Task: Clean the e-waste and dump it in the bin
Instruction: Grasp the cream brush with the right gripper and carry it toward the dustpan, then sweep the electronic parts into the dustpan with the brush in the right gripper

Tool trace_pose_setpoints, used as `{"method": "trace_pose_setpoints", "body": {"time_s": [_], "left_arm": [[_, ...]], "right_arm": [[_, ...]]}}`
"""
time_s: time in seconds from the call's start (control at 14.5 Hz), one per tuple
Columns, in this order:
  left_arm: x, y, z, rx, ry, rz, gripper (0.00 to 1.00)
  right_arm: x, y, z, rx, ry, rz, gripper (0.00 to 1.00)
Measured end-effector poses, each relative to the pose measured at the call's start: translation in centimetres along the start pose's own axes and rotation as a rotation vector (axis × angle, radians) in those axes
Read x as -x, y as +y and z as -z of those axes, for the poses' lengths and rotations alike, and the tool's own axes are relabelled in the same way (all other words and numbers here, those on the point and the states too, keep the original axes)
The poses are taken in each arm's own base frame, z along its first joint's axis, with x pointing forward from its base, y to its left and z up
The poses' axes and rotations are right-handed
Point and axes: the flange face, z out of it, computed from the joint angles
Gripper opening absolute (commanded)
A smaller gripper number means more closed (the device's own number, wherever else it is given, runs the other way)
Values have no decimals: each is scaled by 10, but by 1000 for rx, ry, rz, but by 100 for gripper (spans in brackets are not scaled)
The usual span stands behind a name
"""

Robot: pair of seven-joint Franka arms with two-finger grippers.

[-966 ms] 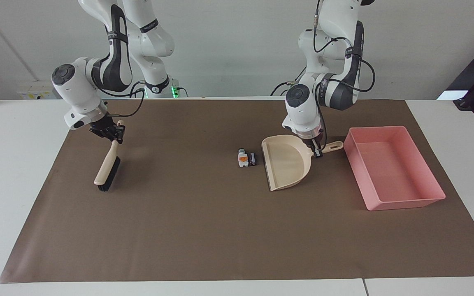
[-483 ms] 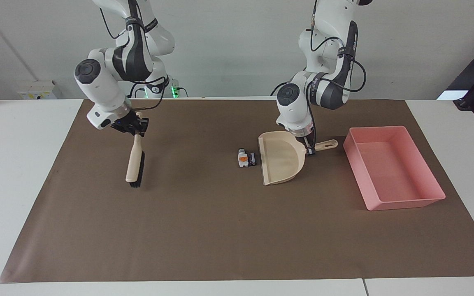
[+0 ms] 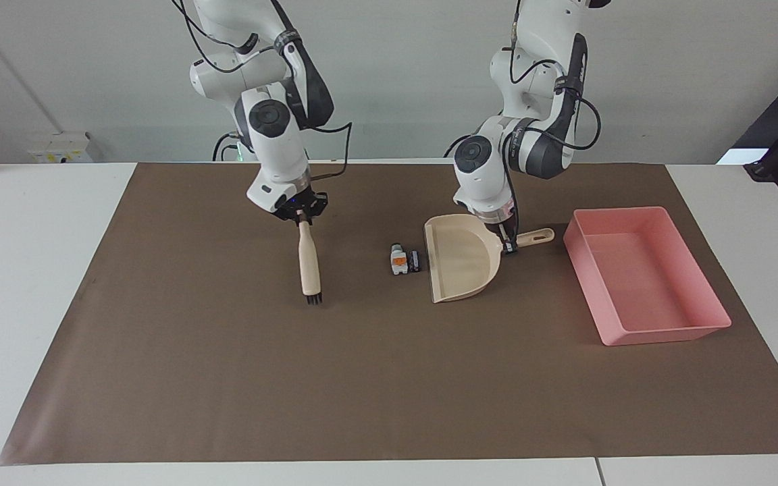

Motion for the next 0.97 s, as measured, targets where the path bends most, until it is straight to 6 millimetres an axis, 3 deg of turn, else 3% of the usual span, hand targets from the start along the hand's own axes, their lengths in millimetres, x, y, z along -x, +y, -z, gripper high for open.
{"method": "trace_pose_setpoints", "body": {"time_s": [0.21,0.62,0.97], "left_arm": [[0,0,0,0,0,0,0],[0,0,0,0,0,-1,0],[0,1,-1,-2,-4,-3,0]], "right_arm": [[4,-58,-7,9,11,-42,0],[5,-147,-40,30,2,7,0],[15,-214,-37,-173,-42,8,0]]}}
